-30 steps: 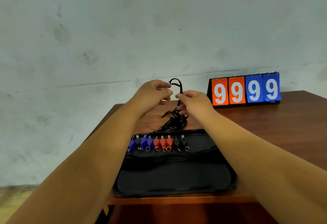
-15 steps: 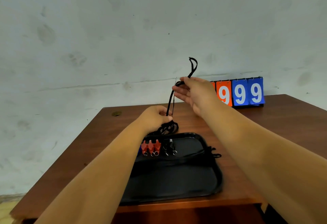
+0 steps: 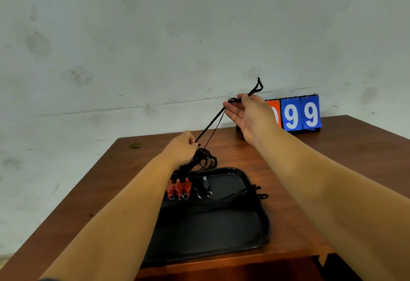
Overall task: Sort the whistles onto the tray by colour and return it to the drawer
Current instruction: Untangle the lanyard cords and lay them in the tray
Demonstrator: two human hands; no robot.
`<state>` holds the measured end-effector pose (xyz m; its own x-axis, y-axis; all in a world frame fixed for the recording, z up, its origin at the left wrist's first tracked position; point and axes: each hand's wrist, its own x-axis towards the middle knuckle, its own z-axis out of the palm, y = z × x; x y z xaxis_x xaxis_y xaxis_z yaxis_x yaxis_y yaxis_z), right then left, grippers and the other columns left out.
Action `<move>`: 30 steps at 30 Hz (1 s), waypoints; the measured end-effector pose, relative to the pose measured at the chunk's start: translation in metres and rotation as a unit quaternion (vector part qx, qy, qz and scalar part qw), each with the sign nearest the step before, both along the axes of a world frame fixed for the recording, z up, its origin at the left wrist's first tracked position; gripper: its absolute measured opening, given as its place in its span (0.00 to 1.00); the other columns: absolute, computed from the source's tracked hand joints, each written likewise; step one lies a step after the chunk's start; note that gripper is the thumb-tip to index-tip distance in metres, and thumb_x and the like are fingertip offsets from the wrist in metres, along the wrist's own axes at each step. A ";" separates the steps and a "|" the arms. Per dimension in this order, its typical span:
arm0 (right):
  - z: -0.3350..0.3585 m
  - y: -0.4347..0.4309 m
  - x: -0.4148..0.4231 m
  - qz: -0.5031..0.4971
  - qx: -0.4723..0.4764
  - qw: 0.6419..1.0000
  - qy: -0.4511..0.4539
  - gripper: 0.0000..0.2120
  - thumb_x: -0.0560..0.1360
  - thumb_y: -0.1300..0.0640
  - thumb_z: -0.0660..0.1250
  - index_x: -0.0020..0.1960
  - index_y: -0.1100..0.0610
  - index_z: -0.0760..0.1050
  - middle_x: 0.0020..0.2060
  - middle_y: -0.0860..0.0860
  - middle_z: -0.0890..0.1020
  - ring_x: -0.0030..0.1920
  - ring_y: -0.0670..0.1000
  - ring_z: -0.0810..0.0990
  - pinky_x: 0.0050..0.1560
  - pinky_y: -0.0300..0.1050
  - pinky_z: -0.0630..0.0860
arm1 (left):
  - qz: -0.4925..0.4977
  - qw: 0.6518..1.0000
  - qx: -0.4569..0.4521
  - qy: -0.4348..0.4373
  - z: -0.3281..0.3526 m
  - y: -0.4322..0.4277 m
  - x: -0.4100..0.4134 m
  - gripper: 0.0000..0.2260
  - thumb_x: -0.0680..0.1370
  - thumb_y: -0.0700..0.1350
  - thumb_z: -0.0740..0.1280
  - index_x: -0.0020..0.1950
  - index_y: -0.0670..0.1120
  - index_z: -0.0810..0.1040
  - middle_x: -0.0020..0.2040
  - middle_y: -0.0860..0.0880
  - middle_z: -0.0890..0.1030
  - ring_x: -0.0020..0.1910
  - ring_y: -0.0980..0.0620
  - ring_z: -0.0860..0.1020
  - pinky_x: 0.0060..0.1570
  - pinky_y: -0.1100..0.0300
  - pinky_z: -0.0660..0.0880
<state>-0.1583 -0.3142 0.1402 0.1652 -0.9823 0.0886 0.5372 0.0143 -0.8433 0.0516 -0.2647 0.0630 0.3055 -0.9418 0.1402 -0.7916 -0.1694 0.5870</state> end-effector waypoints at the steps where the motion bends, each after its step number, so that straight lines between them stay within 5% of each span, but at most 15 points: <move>1: -0.003 -0.002 -0.001 -0.007 -0.011 1.000 0.022 0.09 0.89 0.59 0.61 0.54 0.58 0.78 0.58 0.58 0.84 0.56 0.56 0.89 0.64 0.54 0.84 | 0.001 1.000 -0.004 -0.005 -0.001 -0.002 0.000 0.04 0.87 0.48 0.64 0.57 0.49 0.74 0.50 0.47 0.81 0.40 0.50 0.78 0.38 0.56 0.73; 5: -0.018 -0.010 0.000 -0.014 -0.031 0.998 0.052 0.09 0.88 0.57 0.62 0.53 0.55 0.79 0.56 0.54 0.86 0.60 0.53 0.87 0.69 0.51 0.80 | 0.009 1.000 -0.019 -0.007 -0.006 -0.006 0.010 0.07 0.85 0.46 0.69 0.62 0.49 0.77 0.58 0.49 0.81 0.47 0.52 0.79 0.38 0.62 0.70; 8: -0.024 -0.015 0.002 -0.021 -0.025 0.999 0.041 0.10 0.89 0.56 0.61 0.53 0.55 0.79 0.53 0.54 0.86 0.60 0.54 0.87 0.69 0.51 0.79 | 0.052 0.998 -0.019 -0.010 -0.012 -0.011 0.021 0.07 0.85 0.43 0.68 0.63 0.49 0.80 0.68 0.45 0.80 0.54 0.51 0.76 0.47 0.59 0.71; 12: -0.024 -0.016 0.002 -0.031 -0.029 0.999 0.019 0.09 0.89 0.56 0.61 0.55 0.55 0.79 0.53 0.56 0.87 0.58 0.53 0.88 0.66 0.50 0.81 | 0.122 0.992 0.008 -0.036 -0.013 -0.013 0.032 0.09 0.84 0.36 0.64 0.58 0.48 0.81 0.65 0.45 0.81 0.53 0.47 0.78 0.48 0.57 0.74; 16: -0.020 -0.015 0.003 -0.029 -0.029 0.999 0.015 0.09 0.89 0.55 0.62 0.56 0.54 0.80 0.59 0.60 0.87 0.56 0.53 0.89 0.62 0.49 0.84 | 0.088 0.994 0.056 0.002 -0.011 -0.010 0.029 0.19 0.82 0.36 0.62 0.71 0.47 0.77 0.65 0.46 0.78 0.47 0.46 0.81 0.40 0.57 0.76; 20: -0.015 -0.008 0.005 -0.011 -0.027 1.000 0.001 0.09 0.89 0.56 0.62 0.56 0.55 0.80 0.59 0.60 0.88 0.56 0.54 0.89 0.63 0.52 0.84 | 0.016 0.988 0.126 -0.089 0.003 -0.008 0.005 0.32 0.76 0.45 0.66 0.81 0.53 0.69 0.76 0.43 0.73 0.70 0.36 0.75 0.68 0.45 0.76; 22: -0.011 -0.002 0.006 0.000 -0.022 1.000 -0.016 0.08 0.88 0.56 0.62 0.56 0.56 0.79 0.59 0.60 0.87 0.57 0.56 0.89 0.63 0.53 0.84 | -0.047 0.988 0.125 -0.078 0.006 -0.007 -0.011 0.33 0.76 0.50 0.70 0.82 0.56 0.68 0.79 0.46 0.71 0.75 0.37 0.70 0.73 0.41 0.71; 24: -0.005 0.003 0.006 0.012 -0.013 0.999 -0.036 0.09 0.89 0.56 0.62 0.56 0.57 0.79 0.60 0.62 0.86 0.58 0.59 0.89 0.61 0.53 0.85 | -0.076 0.990 0.103 -0.055 0.003 -0.009 -0.021 0.25 0.79 0.51 0.73 0.77 0.54 0.75 0.74 0.47 0.78 0.71 0.43 0.76 0.71 0.46 0.74; 27: 0.003 0.008 0.002 0.024 0.000 0.998 -0.049 0.09 0.89 0.56 0.62 0.57 0.58 0.79 0.58 0.63 0.87 0.57 0.60 0.89 0.58 0.53 0.86 | -0.054 0.997 0.039 -0.037 -0.001 -0.013 -0.022 0.06 0.82 0.48 0.73 0.58 0.51 0.87 0.56 0.50 0.86 0.56 0.48 0.83 0.53 0.56 0.76; 30: 0.004 0.010 -0.008 0.013 -0.006 1.000 -0.003 0.08 0.88 0.56 0.62 0.57 0.58 0.79 0.51 0.60 0.87 0.55 0.59 0.89 0.59 0.55 0.86 | -0.041 0.999 0.018 0.011 0.009 -0.005 -0.016 0.07 0.83 0.51 0.72 0.55 0.50 0.88 0.46 0.48 0.87 0.44 0.48 0.84 0.45 0.57 0.77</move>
